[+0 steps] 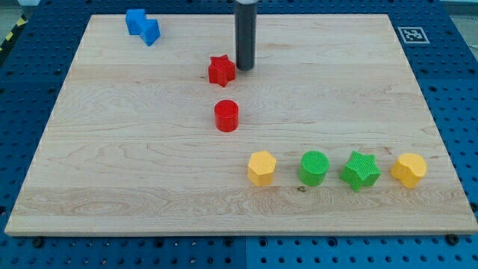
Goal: Move the red star below to the blue triangle
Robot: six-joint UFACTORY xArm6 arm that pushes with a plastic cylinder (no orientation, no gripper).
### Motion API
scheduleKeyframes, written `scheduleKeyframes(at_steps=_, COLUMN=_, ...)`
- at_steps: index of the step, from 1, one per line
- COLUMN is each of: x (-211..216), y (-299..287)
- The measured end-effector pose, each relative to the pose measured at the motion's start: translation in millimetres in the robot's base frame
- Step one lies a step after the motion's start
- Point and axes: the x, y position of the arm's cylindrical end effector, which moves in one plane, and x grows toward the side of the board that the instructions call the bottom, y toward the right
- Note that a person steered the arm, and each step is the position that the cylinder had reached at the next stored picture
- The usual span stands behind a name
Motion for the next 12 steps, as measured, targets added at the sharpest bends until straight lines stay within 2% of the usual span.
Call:
scheduleKeyframes(at_steps=1, x=23.2, y=6.1)
scheduleKeyframes(at_steps=3, x=15.4, y=-52.6)
scheduleKeyframes(at_steps=5, x=-24.6, y=-67.9)
scheduleKeyframes(at_steps=7, x=-49.9, y=-125.3)
scheduleKeyframes(at_steps=11, x=-57.4, y=-174.0)
scheduleKeyframes(at_steps=12, x=-31.7, y=-175.0)
